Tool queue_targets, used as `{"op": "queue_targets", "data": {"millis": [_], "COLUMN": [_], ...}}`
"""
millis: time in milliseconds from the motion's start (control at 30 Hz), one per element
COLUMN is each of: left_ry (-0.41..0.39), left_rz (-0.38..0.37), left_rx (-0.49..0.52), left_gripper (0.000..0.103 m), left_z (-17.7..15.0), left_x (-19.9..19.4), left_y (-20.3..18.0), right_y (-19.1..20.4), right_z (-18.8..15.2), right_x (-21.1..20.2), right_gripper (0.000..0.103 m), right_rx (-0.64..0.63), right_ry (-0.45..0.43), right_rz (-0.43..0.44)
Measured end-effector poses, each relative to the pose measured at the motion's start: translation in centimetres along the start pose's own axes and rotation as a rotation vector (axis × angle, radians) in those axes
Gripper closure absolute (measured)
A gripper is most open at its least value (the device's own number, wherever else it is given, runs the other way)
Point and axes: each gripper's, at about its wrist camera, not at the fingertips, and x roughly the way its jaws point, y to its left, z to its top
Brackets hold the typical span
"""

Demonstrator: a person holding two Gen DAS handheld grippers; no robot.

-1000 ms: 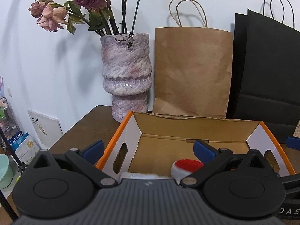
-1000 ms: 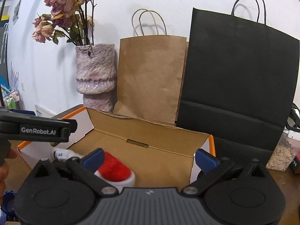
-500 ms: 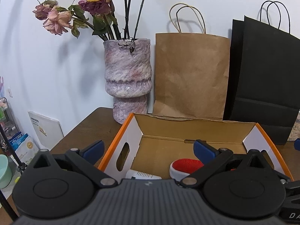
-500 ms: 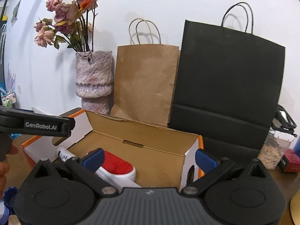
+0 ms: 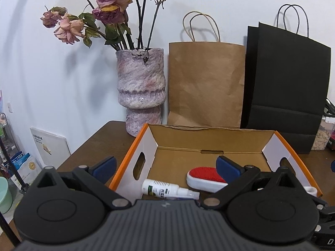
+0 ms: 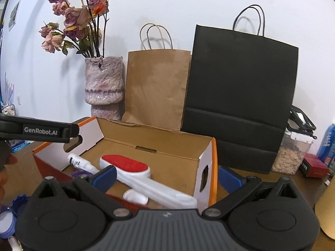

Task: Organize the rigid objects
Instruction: 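Withdraw both tools from the red box toward the remaining objects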

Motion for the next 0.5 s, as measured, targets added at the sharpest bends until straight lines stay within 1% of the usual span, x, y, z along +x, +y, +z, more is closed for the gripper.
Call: {"op": "queue_targets", "data": {"millis": [233,500], "left_ry": [-0.025,-0.055], "left_rz": [-0.014,-0.032], "left_rx": [0.010,0.017], "left_gripper": [0.000,0.000], "left_z": [-1.1,-2.3], "left_x": [-2.4,-5.3], "left_y": [-0.1,0.3], "right_y": [0.1,0.7], "right_z": [-1.3,-2.4], "right_x": [-2.3,-5.6], "right_gripper": [0.000,0.000], "right_rx": [0.023,0.049], "right_ry": [0.000,-0.020], "right_rz": [-0.028,-0.035]}}
